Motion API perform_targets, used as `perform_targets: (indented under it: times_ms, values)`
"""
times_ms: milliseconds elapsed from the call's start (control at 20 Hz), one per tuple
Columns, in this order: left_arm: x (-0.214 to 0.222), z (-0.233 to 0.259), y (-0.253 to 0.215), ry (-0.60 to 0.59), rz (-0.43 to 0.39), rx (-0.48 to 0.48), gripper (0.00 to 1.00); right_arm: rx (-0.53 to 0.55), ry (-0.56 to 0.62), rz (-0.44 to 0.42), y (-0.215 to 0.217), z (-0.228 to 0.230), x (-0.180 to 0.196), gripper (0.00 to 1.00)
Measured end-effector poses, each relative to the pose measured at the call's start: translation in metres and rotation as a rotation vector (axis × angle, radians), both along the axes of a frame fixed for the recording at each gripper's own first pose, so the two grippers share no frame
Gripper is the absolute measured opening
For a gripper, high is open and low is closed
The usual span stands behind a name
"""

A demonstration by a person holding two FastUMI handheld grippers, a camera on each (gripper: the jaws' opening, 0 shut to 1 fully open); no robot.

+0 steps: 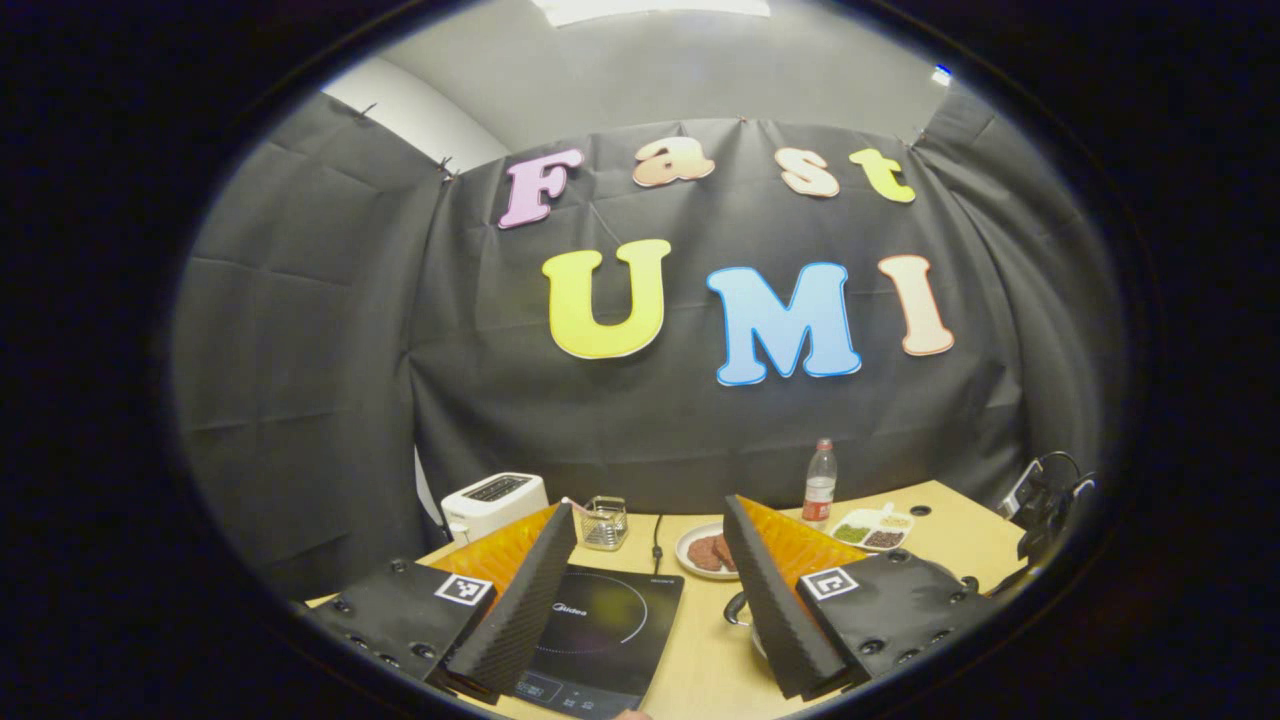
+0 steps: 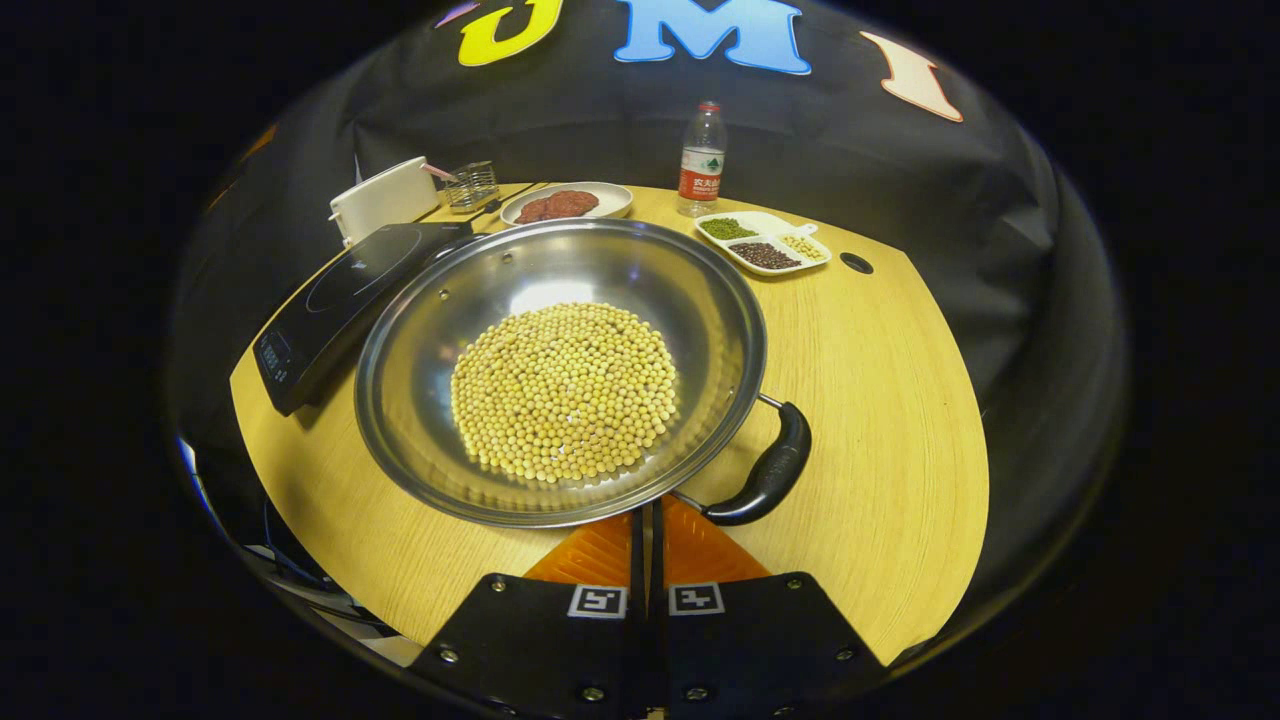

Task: First push the handle of the pot to place it horizontally, then grasp the pot with both hands and set it on the induction cooktop.

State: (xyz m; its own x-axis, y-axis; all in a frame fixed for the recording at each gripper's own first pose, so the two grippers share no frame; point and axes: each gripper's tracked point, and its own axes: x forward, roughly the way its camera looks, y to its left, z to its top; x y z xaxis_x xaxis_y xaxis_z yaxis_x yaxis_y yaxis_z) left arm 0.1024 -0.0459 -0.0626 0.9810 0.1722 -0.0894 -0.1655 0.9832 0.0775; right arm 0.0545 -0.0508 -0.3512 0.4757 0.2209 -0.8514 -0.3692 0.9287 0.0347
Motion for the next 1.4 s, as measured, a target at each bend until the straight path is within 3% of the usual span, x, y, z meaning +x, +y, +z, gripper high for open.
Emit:
perform_targets:
  times_ms: [200, 250, 450, 750, 800, 850, 900, 1000, 1050, 1100, 1250, 1300, 1400]
  values:
    - [0.003, -0.011, -0.007, 0.015, 0.011, -0.004, 0.92, -0.009, -0.016, -0.01, -0.012, -0.003, 0.017, 0.01]
    - [0.004, -0.012, -0.008, 0.02, 0.016, -0.001, 1.0, -0.016, -0.022, -0.007, -0.015, -0.004, 0.021, 0.01]
    - [0.005, -0.022, -0.009, 0.039, 0.031, 0.006, 1.0, -0.045, -0.046, -0.017, -0.022, -0.006, 0.041, 0.01]
    - [0.011, -0.051, -0.009, 0.097, 0.045, -0.002, 0.96, -0.042, -0.104, -0.164, -0.043, -0.003, 0.072, 0.02]
    - [0.011, -0.055, -0.009, 0.102, 0.046, -0.001, 1.0, -0.037, -0.114, -0.182, -0.045, -0.002, 0.074, 0.03]
    - [0.012, -0.058, -0.01, 0.11, 0.043, -0.001, 0.92, -0.047, -0.134, -0.197, -0.05, 0.0, 0.076, 0.02]
    - [0.014, -0.065, -0.012, 0.117, 0.039, -0.002, 1.0, -0.057, -0.16, -0.21, -0.056, 0.005, 0.079, 0.02]
    - [0.018, -0.076, -0.015, 0.138, 0.027, -0.007, 1.0, -0.034, -0.215, -0.233, -0.059, 0.02, 0.083, 0.02]
    - [0.02, -0.082, -0.019, 0.149, 0.016, -0.015, 0.92, -0.011, -0.241, -0.25, -0.06, 0.027, 0.085, 0.03]
    - [0.024, -0.088, -0.023, 0.16, 0.001, -0.025, 0.96, 0.022, -0.262, -0.269, -0.06, 0.035, 0.085, 0.06]
    - [0.037, -0.11, -0.035, 0.198, -0.043, -0.055, 1.0, 0.127, -0.328, -0.314, -0.054, 0.057, 0.097, 0.89]
    - [0.042, -0.117, -0.039, 0.216, -0.061, -0.062, 0.97, 0.141, -0.349, -0.323, -0.056, 0.063, 0.097, 1.0]
    - [0.05, -0.134, -0.049, 0.258, -0.102, -0.083, 1.0, 0.154, -0.373, -0.323, -0.053, 0.067, 0.101, 1.0]
